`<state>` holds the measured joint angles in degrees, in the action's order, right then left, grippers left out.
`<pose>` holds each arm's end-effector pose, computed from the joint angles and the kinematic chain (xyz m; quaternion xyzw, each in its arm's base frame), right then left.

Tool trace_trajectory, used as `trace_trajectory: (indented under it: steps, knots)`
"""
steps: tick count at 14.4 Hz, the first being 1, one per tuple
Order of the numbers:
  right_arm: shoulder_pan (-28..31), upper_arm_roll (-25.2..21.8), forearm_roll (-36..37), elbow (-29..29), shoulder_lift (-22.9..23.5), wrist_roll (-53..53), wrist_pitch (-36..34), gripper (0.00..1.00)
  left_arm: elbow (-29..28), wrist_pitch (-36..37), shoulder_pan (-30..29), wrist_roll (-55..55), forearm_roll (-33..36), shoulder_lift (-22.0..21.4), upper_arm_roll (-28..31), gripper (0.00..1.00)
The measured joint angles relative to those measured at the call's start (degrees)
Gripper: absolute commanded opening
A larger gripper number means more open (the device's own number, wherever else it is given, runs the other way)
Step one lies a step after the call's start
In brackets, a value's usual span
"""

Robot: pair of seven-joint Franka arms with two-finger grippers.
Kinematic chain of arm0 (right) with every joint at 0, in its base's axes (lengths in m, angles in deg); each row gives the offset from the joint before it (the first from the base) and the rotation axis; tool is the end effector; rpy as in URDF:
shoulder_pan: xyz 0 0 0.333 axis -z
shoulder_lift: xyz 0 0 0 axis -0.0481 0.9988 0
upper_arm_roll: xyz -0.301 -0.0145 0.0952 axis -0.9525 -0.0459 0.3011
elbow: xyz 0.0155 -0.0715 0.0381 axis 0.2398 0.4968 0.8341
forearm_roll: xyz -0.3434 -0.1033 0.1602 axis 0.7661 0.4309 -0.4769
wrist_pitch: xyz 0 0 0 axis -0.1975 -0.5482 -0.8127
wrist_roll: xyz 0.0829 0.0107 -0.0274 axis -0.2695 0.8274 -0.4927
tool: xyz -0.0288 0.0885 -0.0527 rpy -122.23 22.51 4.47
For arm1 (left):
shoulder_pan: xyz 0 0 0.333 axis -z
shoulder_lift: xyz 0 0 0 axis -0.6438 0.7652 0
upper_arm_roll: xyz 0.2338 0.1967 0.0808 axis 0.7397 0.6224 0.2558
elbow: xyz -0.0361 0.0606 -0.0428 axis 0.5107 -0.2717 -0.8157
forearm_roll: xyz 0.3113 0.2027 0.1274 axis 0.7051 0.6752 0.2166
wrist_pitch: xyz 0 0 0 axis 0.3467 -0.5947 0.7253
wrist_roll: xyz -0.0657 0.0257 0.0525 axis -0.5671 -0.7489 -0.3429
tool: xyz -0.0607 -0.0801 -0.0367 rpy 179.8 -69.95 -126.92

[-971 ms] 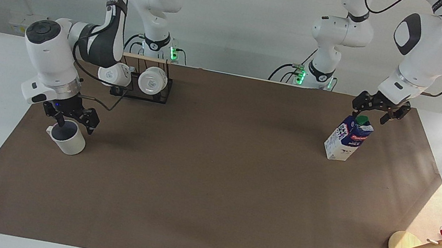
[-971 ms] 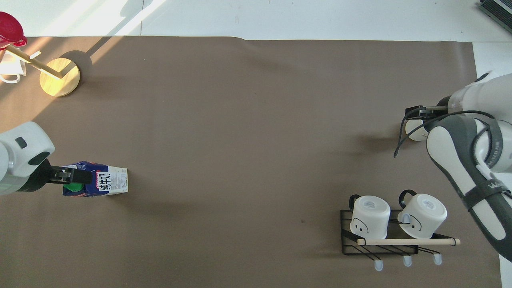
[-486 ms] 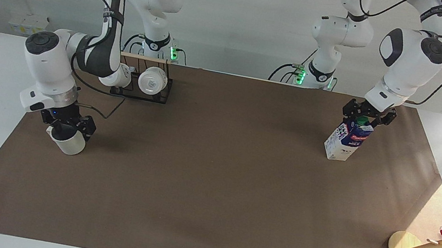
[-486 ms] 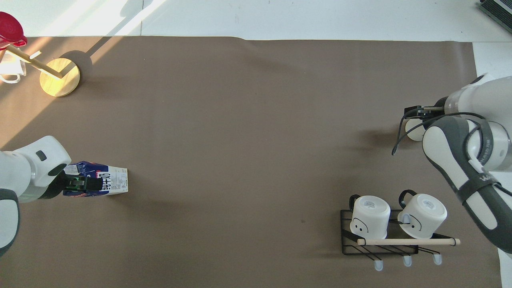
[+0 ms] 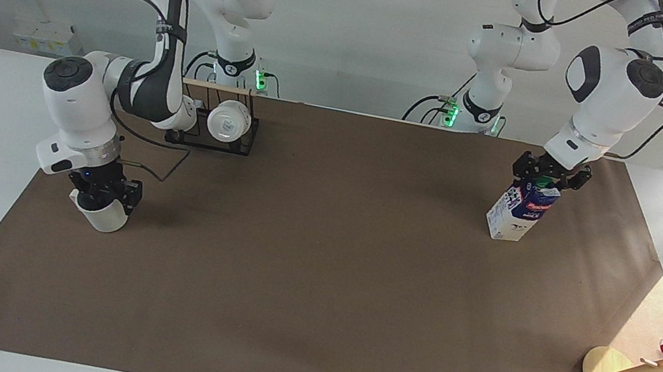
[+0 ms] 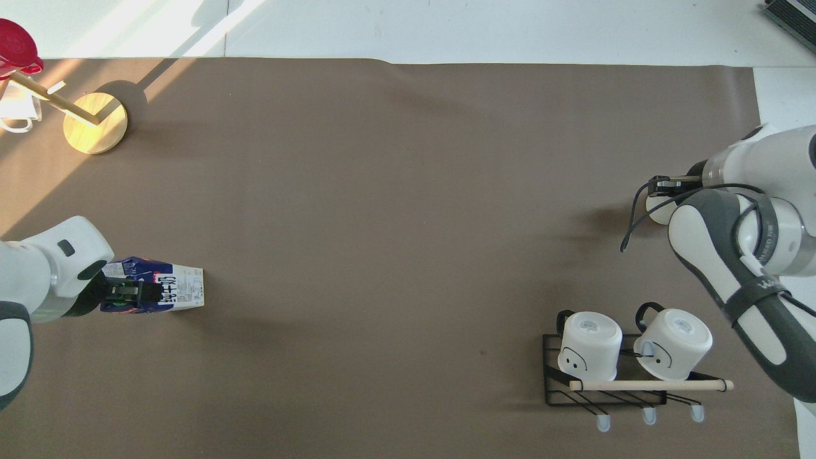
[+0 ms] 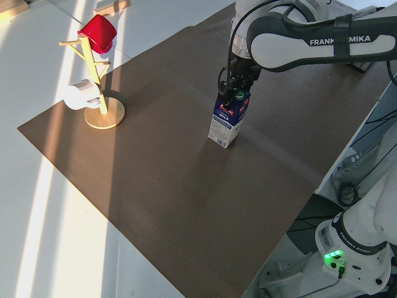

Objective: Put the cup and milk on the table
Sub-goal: 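Grasp the milk carton with the left gripper while the right gripper grasps the mug, then carry the mug toward the table center with the right gripper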

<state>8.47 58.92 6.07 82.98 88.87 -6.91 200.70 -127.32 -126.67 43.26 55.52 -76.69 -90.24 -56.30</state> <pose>0.6222 -0.0848 0.3583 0.9970 -0.0400 0.0613 0.0242 0.4630 -0.0168 0.4530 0.9983 -0.0550 -0.0118 0.0137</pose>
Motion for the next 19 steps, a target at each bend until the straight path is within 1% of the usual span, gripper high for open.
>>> trace_trajectory:
  steps: [1,3,4,6,8,10,12,14,19]
  knots:
    - [0.1,-0.01,0.0,0.03,0.0,0.0,0.0,0.0,0.08,0.0,0.0,-0.1,0.0,0.0,0.0,0.62]
    - [0.75,-0.03,0.0,0.03,-0.01,0.0,0.0,0.0,0.33,0.0,0.0,-0.23,0.0,0.0,-0.01,0.45]
    - [0.94,-0.05,0.0,-0.07,-0.04,0.0,0.06,0.0,0.53,-0.01,0.0,-0.55,0.0,0.01,0.0,0.4]
    - [0.4,0.19,0.0,-0.91,-0.43,0.43,-0.46,0.0,1.59,0.07,0.01,-2.32,0.0,0.01,-0.09,0.38]
    - [-1.49,0.44,0.0,-3.09,-1.32,3.23,-4.59,0.0,3.83,1.43,0.1,-4.6,0.0,0.04,-0.64,0.38]
    - [-3.71,0.77,0.0,-5.84,-2.34,6.01,-8.84,0.0,7.4,4.61,0.85,-7.27,0.0,0.24,-1.44,0.38]
    - [-7.13,0.87,0.0,-7.58,-3.49,10.36,-11.96,0.0,11.68,8.24,2.48,-10.34,0.0,0.94,-1.9,0.38]
    - [-10.84,0.98,0.03,-7.87,-4.17,14.46,-13.7,0.0,14.15,9.92,4.67,-13.15,0.0,1.57,-2.01,0.38]
    - [-20.75,1.24,0.09,-7.88,-4.36,26.69,-14.09,0.0,15.53,10.15,10.49,-21.07,0.0,2.24,-2.25,0.38]
